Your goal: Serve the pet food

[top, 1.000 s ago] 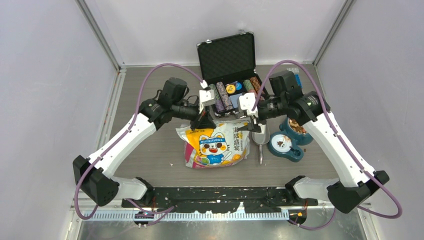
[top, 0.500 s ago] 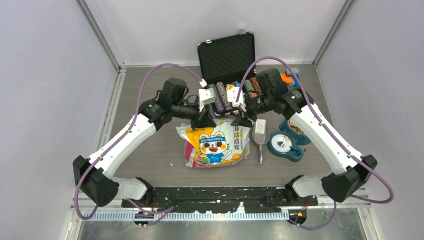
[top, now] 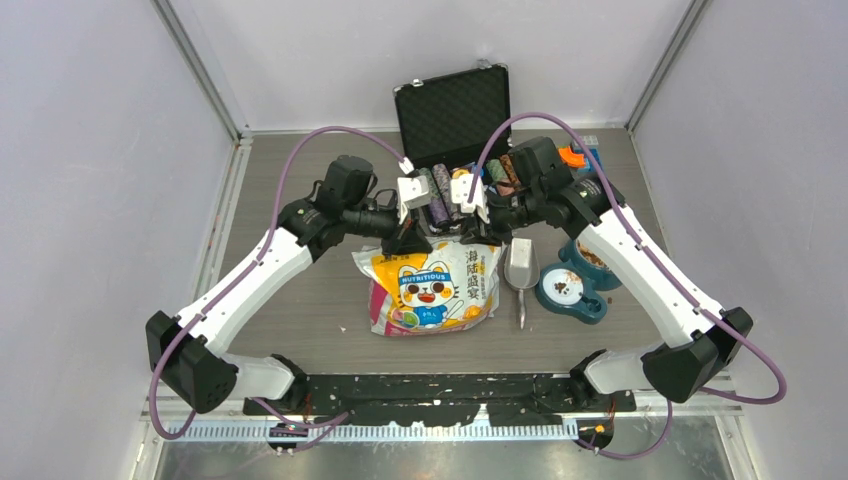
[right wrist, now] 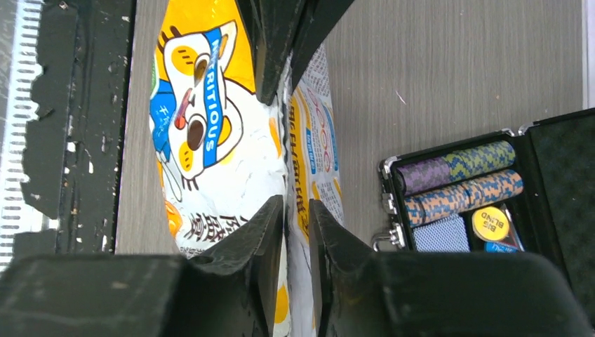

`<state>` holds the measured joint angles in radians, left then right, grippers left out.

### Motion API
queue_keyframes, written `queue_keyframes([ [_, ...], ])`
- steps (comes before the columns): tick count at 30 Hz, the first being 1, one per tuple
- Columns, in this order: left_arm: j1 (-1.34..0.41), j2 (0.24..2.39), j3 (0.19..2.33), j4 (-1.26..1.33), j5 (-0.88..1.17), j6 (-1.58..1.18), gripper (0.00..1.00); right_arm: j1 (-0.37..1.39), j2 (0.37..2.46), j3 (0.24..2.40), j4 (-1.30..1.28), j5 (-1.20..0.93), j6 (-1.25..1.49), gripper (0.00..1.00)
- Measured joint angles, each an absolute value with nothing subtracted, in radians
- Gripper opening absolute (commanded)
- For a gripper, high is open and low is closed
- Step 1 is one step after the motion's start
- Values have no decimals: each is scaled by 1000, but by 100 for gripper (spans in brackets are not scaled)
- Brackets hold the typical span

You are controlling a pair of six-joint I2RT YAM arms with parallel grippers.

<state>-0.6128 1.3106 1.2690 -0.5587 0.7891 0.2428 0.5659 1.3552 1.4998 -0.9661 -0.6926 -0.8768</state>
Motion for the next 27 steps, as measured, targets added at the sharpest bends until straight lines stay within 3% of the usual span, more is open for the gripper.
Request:
queue_keyframes([
  [4, -613, 1311, 1269, -559, 789, 243, 0, 566, 1359, 1500, -978, -668, -887, 29],
  [8, -613, 1311, 1267, -557, 789, 246, 0, 566, 1378, 1501, -1022, -643, -902, 6],
  [15, -614, 1310, 1267, -558, 786, 260, 0, 569, 1383, 1509, -1045, -628, -915, 5],
  [17, -616, 1308, 1266, -558, 782, 270, 0, 569, 1383, 1509, -1044, -624, -915, 15],
  [18, -616, 1306, 1264, -557, 779, 273, 0, 570, 1382, 1509, -1044, -623, -915, 25],
  [20, -617, 1299, 1259, -552, 769, 277, 0, 570, 1379, 1509, -1044, -617, -910, 31],
  [27, -618, 1291, 1254, -551, 760, 281, 0, 562, 1353, 1506, -1053, -527, -899, 33],
])
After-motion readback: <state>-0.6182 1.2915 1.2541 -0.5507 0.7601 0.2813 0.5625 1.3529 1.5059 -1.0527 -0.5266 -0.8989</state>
